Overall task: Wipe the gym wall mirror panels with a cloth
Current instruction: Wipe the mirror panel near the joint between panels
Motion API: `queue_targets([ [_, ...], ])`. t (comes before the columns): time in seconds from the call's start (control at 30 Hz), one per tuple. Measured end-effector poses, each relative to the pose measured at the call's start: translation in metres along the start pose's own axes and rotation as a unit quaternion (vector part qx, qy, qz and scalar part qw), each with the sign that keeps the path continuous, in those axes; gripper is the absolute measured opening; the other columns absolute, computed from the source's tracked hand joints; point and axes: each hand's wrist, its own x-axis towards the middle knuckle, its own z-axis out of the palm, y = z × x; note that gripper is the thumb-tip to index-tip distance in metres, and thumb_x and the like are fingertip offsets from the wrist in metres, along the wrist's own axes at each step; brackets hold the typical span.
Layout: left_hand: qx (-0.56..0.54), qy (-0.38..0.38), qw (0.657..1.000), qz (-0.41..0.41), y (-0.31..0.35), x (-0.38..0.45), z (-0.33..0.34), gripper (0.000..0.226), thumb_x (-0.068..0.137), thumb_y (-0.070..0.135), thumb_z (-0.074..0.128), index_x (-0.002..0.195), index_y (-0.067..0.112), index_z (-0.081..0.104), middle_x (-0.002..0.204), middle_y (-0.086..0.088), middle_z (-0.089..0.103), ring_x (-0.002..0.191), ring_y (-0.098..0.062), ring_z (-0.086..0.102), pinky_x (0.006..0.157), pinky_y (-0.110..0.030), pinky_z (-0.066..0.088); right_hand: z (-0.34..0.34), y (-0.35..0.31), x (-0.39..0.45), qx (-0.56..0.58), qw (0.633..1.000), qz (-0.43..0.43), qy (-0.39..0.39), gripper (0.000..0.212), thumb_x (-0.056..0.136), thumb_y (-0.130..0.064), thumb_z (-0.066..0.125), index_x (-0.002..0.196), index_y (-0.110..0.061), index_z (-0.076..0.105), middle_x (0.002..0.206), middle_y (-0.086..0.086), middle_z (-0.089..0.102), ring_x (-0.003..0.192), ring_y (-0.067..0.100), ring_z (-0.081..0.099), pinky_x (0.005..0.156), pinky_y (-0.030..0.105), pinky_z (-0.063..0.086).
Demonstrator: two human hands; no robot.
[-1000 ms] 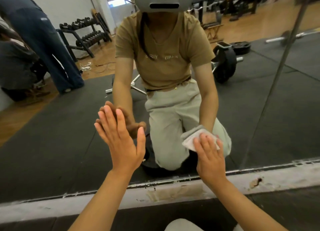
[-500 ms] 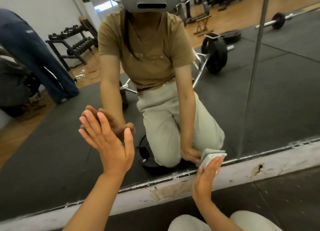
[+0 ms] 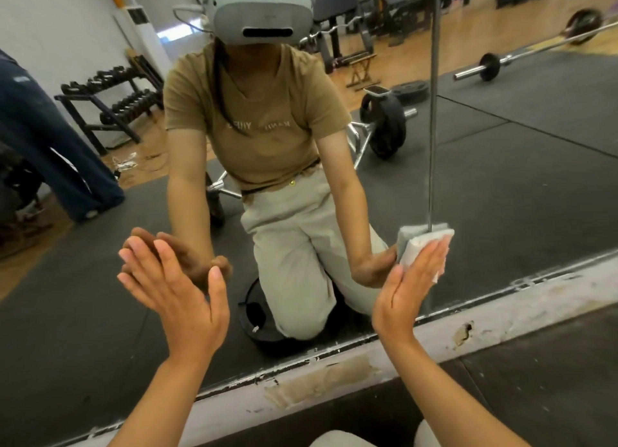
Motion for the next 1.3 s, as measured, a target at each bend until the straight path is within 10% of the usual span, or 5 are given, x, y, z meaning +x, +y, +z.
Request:
queue_targets([
  [0.17,0.004,0.001,1.0,0.0,0.001,0.0,0.001,0.074,0.102,0.037,0.036,0.157,0.021,-0.011,0.153,-0.033,-0.003,0.149,-0.018,-0.021,0.118,-0.045,-0.016,-0.003,0.042,-0.068,0.039,0.988,0.139,-0.062,0.075,0.101,-0.039,0.03,0.15,-0.038,-0.026,0.161,-0.013,-0.025,0.152,0.012,-0.012,0.121,0.021,-0.005],
  [0.43,0.004,-0.013,1.0,-0.013,0.001,-0.002,-0.004,0.078,0.099,0.032,0.042,0.157,0.017,-0.006,0.156,-0.03,-0.002,0.15,-0.022,-0.017,0.119,-0.048,-0.013,-0.002,0.022,-0.062,0.059,0.98,0.185,-0.036,0.06,0.102,-0.05,0.017,0.145,-0.053,-0.025,0.163,-0.011,-0.021,0.151,0.009,-0.011,0.124,0.05,0.003],
  [0.8,-0.005,-0.063,0.997,-0.047,0.009,0.001,-0.023,0.074,0.101,0.053,0.032,0.154,0.003,0.017,0.166,0.001,-0.01,0.153,-0.025,-0.005,0.123,-0.043,-0.006,0.006,-0.113,0.089,0.064,0.982,-0.177,-0.006,0.047,0.107,-0.023,0.029,0.153,-0.016,0.022,0.161,-0.006,0.017,0.152,0.013,0.006,0.123,0.033,0.007],
  [1.03,0.003,-0.133,0.988,-0.079,0.018,0.007,-0.048,0.075,0.094,0.047,0.04,0.155,0.007,0.023,0.167,0.0,0.0,0.154,-0.022,0.0,0.122,-0.048,0.013,0.0,-0.151,0.133,0.024,0.879,-0.457,-0.135,0.062,0.09,0.014,0.054,0.144,-0.013,0.043,0.153,0.004,0.039,0.15,0.017,0.021,0.119,0.045,0.022],
  [1.3,0.034,-0.266,0.957,-0.114,0.049,0.028,-0.096,0.07,0.099,0.039,0.052,0.157,0.013,0.022,0.165,0.0,-0.009,0.149,-0.016,-0.008,0.123,-0.042,0.006,-0.026,-0.144,0.13,-0.037,0.787,-0.555,-0.269,0.04,0.107,-0.012,0.031,0.136,-0.011,0.059,0.146,0.002,0.052,0.139,0.02,0.043,0.109,0.038,0.036],
])
